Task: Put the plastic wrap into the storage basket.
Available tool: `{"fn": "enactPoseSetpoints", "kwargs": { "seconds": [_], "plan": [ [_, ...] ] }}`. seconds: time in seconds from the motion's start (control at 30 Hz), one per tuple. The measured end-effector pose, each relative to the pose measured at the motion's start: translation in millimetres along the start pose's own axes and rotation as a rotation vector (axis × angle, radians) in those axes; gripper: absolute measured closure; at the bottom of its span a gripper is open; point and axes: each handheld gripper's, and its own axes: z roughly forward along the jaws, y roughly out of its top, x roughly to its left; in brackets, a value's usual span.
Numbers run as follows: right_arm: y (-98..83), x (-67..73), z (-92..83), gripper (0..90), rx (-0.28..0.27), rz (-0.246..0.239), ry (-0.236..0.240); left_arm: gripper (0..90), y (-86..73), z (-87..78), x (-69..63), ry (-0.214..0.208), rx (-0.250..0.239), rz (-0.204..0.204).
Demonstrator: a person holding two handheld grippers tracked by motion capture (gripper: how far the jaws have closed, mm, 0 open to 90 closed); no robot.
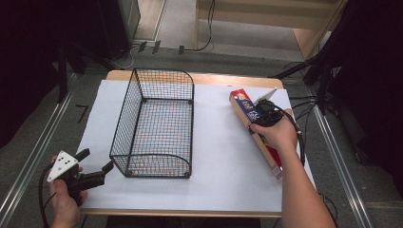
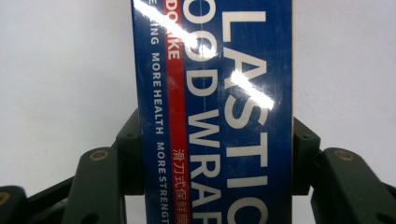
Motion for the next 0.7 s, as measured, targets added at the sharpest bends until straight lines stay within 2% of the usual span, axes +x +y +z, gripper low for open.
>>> {"fn": "enactPoseSetpoints", "kwargs": {
  "seconds": [0.6,0.7],
  "plan": [
    [20.0,53.1,-37.1,41.6,-0.024,-0.106,0.029,3.4,0.2,-1.0,0.0,-0.002,-0.011,-0.013],
    [23.0,64.8,-42.9,41.6,-0.030,-0.145,0.026,3.5,0.2,-1.5,0.6,-0.006,-0.013,-0.015]
  ]
}}
